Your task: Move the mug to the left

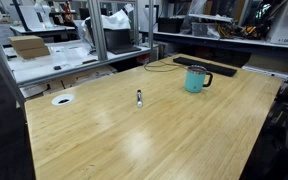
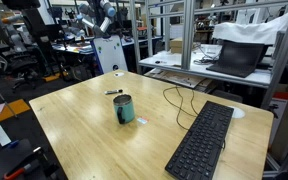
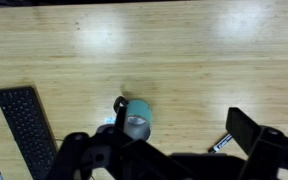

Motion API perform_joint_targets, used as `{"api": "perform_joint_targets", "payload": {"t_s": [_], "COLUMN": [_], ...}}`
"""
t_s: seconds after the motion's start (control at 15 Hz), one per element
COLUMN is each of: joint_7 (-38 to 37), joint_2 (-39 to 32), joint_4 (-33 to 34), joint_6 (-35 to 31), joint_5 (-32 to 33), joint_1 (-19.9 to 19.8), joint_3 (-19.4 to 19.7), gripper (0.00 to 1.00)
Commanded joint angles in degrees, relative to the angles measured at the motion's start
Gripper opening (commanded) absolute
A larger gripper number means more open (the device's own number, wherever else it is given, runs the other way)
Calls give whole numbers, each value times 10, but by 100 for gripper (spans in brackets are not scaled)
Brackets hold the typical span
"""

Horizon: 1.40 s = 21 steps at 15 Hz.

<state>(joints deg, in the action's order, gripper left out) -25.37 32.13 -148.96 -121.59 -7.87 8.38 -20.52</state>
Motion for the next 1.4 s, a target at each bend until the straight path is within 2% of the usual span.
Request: {"api": "perform_joint_targets", "payload": {"t_s": [0.0, 0.73, 1.0, 1.13, 1.33], "joint_7": [-4, 4, 80, 148, 277], "joint_2": [-1, -16, -53, -81, -127], "joint_4": [2, 9, 22, 31, 37], "joint_6": [0, 2, -16, -42, -104], "joint_5": [5, 19, 61, 80, 71], "joint_1": [8, 2, -5, -4, 8], "joint_3": [8, 9, 44, 72, 123], "gripper": [100, 100, 100, 100, 100]}}
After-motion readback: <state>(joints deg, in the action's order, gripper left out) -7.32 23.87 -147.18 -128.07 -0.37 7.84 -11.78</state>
